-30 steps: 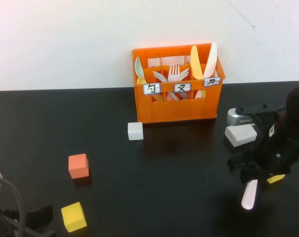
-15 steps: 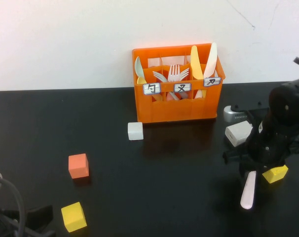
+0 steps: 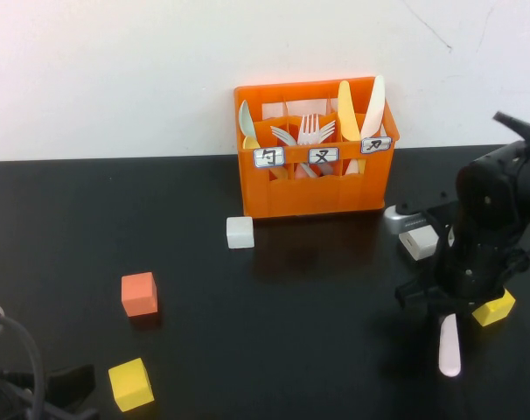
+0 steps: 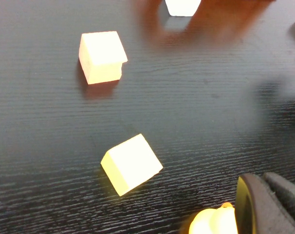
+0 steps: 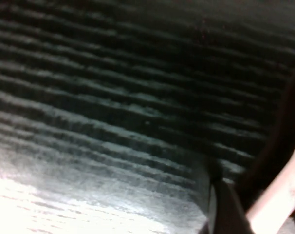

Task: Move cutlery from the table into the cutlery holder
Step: Pick up the spoon

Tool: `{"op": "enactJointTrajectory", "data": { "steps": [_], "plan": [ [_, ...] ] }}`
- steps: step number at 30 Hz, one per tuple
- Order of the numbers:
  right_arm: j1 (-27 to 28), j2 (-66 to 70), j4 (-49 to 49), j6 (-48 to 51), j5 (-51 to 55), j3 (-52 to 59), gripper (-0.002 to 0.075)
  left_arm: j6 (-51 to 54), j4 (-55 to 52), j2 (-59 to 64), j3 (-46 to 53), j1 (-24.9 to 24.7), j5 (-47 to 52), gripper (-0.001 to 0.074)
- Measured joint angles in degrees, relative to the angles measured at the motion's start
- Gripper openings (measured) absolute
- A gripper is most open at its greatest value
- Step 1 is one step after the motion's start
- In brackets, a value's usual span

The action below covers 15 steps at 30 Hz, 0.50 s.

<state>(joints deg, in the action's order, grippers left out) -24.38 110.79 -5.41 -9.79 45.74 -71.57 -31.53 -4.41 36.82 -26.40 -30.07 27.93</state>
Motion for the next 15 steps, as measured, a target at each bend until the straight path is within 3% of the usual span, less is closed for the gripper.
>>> {"op": "enactJointTrajectory", "data": {
  "steps": [5,10,15],
  "plan": [
    [-1.0,0.0,-1.8,1.0,0.0,0.0,0.0286,0.0,0.0,0.0,0.0,0.0,-0.1,-0.0001],
    [-1.0,0.0,-1.8,1.7,0.0,0.0,0.0129,0.0,0.4,0.0,0.0,0.0,-0.1,-0.0001],
    [-1.0,0.0,-1.7,2.1,0.0,0.0,0.0132,0.0,1.0,0.0,0.0,0.0,-0.1,-0.0001]
  ]
}}
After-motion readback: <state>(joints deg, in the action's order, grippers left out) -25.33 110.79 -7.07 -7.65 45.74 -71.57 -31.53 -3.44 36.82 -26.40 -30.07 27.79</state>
